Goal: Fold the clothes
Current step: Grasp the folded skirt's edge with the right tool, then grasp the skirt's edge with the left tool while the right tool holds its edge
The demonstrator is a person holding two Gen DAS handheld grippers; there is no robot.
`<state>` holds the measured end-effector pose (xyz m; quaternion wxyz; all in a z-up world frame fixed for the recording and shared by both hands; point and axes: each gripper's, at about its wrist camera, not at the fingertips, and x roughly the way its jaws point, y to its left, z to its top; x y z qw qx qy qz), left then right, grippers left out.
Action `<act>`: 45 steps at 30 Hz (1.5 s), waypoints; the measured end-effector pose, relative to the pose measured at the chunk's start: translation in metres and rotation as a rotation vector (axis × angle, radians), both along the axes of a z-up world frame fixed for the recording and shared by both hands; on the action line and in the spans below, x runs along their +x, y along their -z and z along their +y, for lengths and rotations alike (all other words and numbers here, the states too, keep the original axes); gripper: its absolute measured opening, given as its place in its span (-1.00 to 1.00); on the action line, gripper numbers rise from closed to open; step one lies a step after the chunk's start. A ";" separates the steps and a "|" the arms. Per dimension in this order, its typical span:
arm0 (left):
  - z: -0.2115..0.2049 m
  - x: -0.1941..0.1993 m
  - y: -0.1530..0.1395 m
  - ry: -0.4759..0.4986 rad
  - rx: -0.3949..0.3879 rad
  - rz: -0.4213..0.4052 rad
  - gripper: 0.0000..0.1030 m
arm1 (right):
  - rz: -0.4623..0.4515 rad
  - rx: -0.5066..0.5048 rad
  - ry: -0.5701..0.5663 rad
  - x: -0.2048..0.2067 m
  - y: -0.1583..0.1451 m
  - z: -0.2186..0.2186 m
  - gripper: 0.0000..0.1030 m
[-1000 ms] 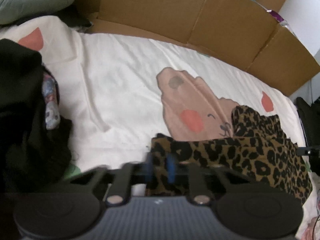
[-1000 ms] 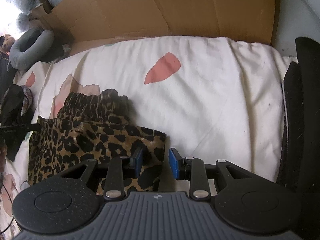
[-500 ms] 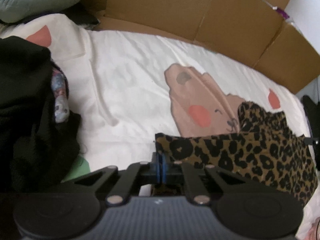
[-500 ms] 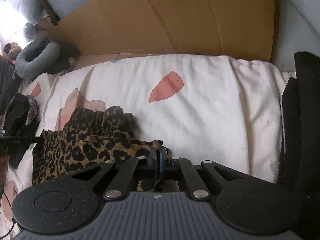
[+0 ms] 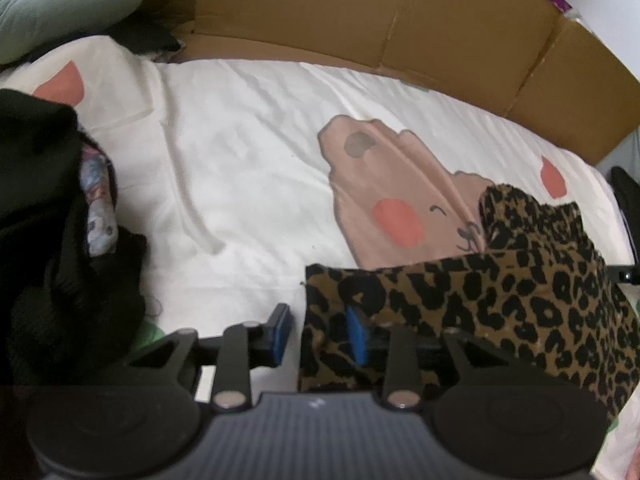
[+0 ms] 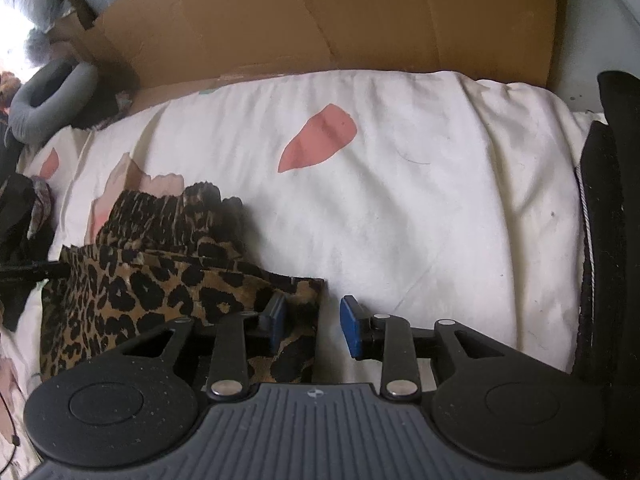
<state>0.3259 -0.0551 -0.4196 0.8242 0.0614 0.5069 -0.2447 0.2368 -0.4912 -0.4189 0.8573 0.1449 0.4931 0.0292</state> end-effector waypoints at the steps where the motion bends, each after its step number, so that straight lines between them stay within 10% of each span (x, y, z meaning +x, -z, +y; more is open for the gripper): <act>1: -0.001 -0.001 0.000 0.003 0.006 -0.004 -0.33 | 0.002 -0.005 -0.004 0.001 0.001 0.001 -0.33; 15: -0.023 0.002 0.003 0.047 0.079 -0.067 -0.27 | -0.005 -0.100 -0.121 0.008 0.004 0.025 -0.50; 25: -0.029 0.001 -0.003 0.070 0.073 -0.065 -0.84 | -0.048 -0.092 -0.103 0.001 -0.006 0.022 -0.88; 45: -0.019 -0.013 -0.095 0.047 -0.037 -0.229 -0.84 | -0.201 -0.067 -0.012 -0.033 -0.074 0.003 -0.89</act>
